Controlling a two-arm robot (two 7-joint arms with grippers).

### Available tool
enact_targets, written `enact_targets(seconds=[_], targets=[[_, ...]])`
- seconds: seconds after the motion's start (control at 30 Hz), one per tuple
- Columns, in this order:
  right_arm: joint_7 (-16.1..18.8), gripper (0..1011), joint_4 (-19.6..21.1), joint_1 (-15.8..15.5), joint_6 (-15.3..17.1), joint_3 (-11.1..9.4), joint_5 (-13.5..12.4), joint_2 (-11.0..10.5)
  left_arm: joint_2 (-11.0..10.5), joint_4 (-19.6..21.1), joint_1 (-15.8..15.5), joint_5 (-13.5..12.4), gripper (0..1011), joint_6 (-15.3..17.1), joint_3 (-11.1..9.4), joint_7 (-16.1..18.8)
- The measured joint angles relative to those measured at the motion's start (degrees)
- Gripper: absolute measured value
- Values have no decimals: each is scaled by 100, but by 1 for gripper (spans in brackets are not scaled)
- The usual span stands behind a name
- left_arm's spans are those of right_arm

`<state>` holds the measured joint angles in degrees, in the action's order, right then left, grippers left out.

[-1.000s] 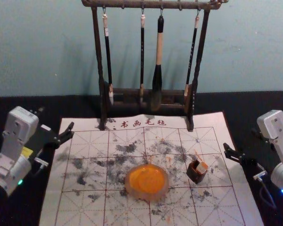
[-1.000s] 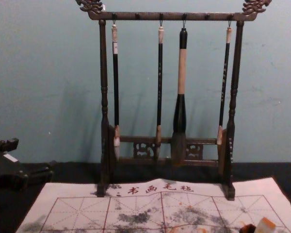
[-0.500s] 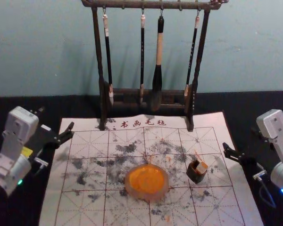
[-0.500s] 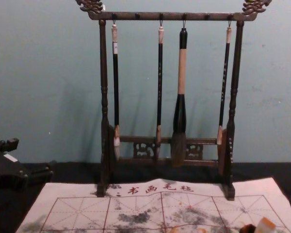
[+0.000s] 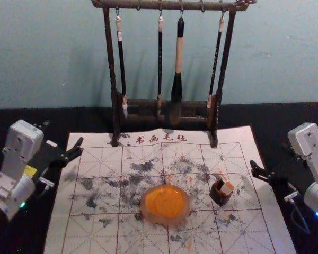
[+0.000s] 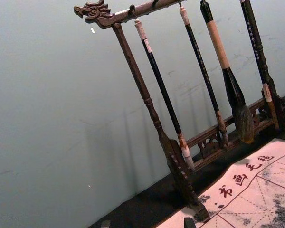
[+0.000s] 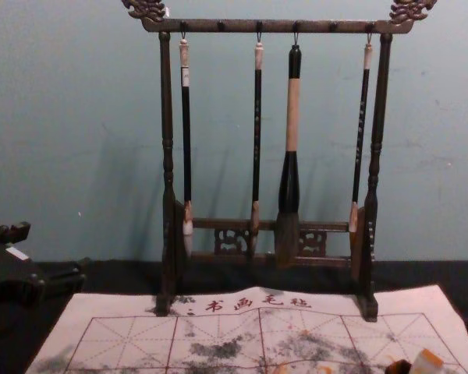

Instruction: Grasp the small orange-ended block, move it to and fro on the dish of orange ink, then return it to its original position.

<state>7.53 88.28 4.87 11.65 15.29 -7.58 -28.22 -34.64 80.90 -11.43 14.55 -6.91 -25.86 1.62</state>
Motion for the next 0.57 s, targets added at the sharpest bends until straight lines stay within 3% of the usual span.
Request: enact_targets(seconds=[0.57], targets=[[3,1000,0,3,0,1,0,-3,0,0,0,0,1001,0,0,0]])
